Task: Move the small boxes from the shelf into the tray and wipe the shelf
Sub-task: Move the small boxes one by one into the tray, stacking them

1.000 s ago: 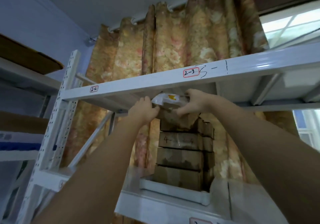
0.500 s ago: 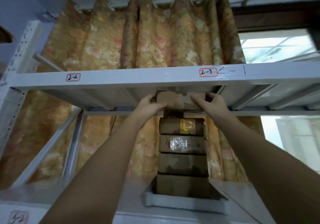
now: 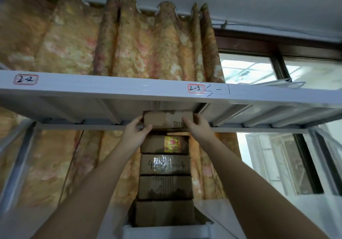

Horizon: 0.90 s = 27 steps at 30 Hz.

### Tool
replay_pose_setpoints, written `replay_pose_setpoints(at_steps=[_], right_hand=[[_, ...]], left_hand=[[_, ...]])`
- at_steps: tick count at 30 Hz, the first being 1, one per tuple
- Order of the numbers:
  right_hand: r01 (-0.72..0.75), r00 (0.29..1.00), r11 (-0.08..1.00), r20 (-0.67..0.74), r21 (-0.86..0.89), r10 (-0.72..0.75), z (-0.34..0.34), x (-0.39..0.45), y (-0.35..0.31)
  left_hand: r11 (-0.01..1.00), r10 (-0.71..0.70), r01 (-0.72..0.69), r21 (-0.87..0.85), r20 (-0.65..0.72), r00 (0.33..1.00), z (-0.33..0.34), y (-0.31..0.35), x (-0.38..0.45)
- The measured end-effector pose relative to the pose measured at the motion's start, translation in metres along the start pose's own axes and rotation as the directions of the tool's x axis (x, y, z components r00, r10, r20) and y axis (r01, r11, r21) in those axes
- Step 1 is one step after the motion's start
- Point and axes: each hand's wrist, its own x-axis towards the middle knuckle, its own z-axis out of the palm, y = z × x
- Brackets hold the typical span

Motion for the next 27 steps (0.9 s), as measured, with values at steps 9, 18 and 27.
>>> replay_pose_setpoints(at_steps=[9, 18, 27], right_hand=[[0.018, 1.0, 0.999, 0.008, -0.048, -0.018, 0.01, 0.004, 0.02], [-0.037, 0.999, 0.992, 0.033, -0.124, 0.042, 0.013, 0.014, 0.028], [-0.092, 0.995, 0.991, 0.029, -0.097, 0.095, 0.018, 0.015, 0.039]], left_hand=[[1.0, 0.005, -0.005, -0.007, 0.031, 0.999, -0.002, -0.013, 0.004], [1.0, -0.001, 0.001, -0.021, 0.005, 1.0, 0.0, -0.021, 0.007], [1.0, 0.016, -0.016, 0.023, -0.005, 1.0, 0.003, -0.033, 0.014]])
